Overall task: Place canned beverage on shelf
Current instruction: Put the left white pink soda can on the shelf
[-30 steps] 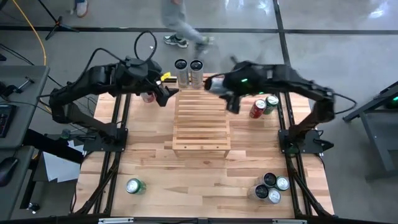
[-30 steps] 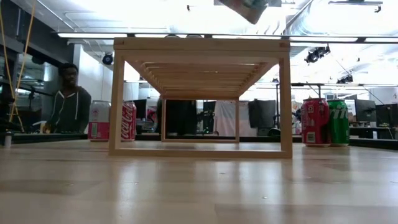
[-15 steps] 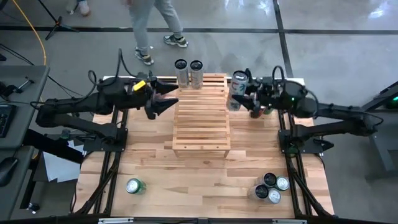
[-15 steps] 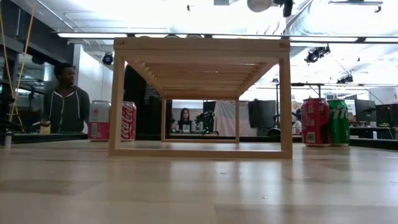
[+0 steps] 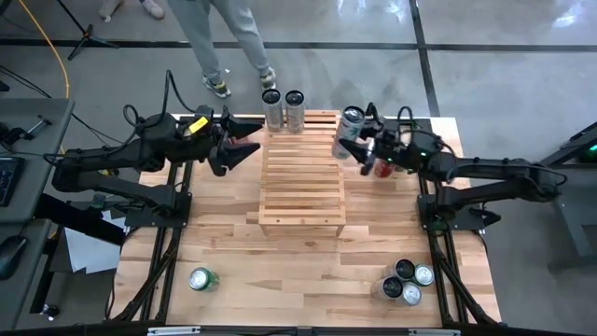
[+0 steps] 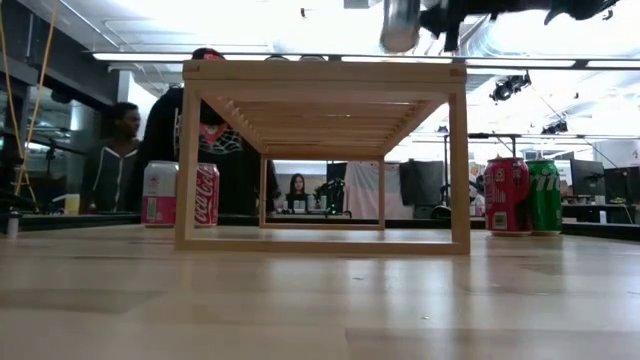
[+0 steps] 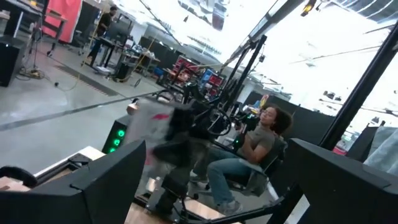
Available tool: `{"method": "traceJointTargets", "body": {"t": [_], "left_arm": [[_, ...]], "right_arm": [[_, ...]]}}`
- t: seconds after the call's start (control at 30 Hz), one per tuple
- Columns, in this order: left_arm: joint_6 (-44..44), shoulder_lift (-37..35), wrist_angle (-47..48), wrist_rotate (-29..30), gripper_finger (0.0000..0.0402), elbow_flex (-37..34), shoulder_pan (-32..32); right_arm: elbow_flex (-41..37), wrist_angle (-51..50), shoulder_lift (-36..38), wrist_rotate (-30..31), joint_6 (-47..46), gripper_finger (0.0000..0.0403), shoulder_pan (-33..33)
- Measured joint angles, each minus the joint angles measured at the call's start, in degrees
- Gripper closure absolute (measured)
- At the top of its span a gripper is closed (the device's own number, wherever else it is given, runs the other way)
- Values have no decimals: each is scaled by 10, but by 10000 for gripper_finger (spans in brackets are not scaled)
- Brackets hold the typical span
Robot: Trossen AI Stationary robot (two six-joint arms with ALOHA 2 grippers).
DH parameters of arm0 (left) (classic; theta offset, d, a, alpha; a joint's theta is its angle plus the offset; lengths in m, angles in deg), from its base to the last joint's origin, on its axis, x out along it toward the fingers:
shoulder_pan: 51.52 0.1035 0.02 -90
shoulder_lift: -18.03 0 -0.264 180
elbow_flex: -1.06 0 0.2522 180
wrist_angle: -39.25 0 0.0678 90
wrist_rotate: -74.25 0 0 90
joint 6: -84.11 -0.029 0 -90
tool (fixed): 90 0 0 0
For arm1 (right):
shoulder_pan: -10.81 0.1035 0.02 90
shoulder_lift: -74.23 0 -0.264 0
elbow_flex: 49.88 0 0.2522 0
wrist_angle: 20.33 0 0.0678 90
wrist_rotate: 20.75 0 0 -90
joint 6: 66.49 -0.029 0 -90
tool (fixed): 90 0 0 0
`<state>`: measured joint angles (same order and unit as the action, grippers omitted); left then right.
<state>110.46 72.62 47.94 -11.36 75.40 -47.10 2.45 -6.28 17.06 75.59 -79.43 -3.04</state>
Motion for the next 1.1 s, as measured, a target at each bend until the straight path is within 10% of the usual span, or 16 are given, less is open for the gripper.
{"method": "traceJointTargets", "body": {"t": [0.57,1.1], "left_arm": [[0,0,-52,22,20,0,0],[0,-2,-56,22,20,0,0]], "right_arm": [[3,265,-266,-15,21,167,-122],[104,159,-325,-39,138,167,-121]]}}
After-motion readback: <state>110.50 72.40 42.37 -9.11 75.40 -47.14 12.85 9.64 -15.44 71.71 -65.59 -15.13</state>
